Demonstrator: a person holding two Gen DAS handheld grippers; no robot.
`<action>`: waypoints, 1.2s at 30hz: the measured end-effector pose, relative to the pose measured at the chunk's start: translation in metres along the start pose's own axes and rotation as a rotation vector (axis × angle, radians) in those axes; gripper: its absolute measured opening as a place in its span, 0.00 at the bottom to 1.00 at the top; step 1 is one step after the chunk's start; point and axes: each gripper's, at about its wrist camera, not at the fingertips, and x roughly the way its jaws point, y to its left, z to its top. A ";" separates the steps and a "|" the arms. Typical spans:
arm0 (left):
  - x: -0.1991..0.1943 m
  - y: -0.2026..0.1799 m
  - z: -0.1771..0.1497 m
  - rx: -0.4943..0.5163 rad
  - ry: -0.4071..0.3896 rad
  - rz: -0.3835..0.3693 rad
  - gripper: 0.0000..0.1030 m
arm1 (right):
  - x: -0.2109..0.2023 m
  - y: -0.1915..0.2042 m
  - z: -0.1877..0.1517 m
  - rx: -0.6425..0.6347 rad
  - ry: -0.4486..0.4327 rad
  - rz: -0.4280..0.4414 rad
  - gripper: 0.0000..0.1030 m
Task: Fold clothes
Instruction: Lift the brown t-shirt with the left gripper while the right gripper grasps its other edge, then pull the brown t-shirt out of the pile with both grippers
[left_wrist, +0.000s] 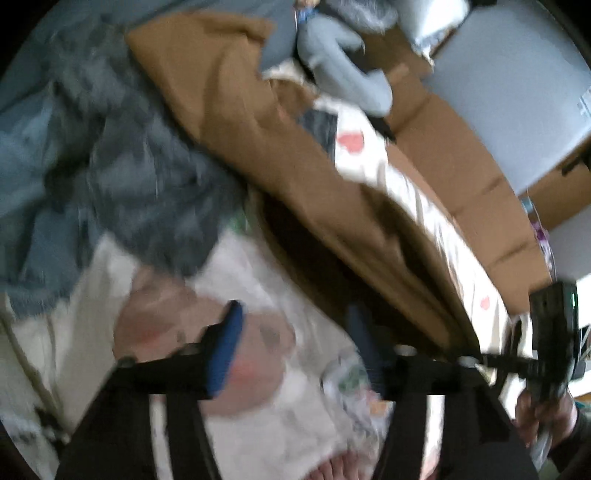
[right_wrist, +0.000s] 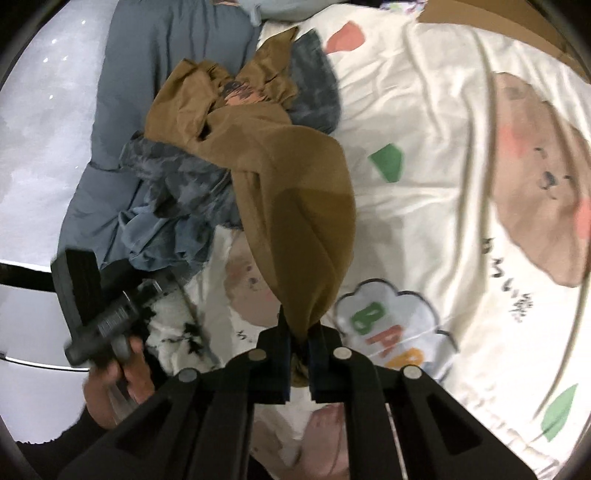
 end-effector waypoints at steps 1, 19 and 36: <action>0.002 0.002 0.009 0.008 -0.015 0.011 0.64 | -0.002 -0.003 0.000 -0.001 -0.003 -0.011 0.06; 0.106 0.021 0.074 -0.162 0.051 0.088 0.63 | -0.017 -0.042 -0.006 0.004 -0.038 -0.159 0.05; 0.082 -0.022 0.080 -0.071 0.060 -0.018 0.06 | -0.075 -0.091 -0.004 0.038 -0.154 -0.357 0.05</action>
